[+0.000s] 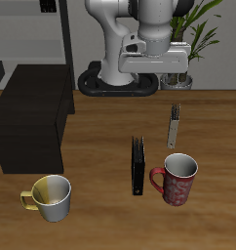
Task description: Place the yellow book flat on top of the shelf
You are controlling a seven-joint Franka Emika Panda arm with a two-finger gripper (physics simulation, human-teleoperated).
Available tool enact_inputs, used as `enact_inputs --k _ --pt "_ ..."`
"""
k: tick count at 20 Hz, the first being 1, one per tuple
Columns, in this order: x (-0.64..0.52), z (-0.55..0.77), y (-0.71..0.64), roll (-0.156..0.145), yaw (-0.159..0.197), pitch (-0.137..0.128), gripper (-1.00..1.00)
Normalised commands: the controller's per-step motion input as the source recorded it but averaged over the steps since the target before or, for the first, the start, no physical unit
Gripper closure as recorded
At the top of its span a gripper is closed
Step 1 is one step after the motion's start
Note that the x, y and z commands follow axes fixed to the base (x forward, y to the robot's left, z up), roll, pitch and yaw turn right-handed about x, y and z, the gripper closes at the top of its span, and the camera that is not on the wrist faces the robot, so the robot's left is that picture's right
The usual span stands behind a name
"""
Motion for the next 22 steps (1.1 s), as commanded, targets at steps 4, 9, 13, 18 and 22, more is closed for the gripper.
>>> enact_inputs --k 4,9,13,18,22 --pt "-0.05 -0.2 0.38 -0.002 0.017 -0.008 -1.0" --pt "-0.05 -0.17 0.17 -0.005 -0.014 -0.03 -1.0" --pt "-0.03 -0.22 0.15 -0.012 0.014 -0.053 -1.0" --pt "0.03 -0.25 0.18 -0.01 -0.02 -0.004 -1.0" --pt "-0.02 -0.24 0.14 0.005 -0.002 0.015 -1.0"
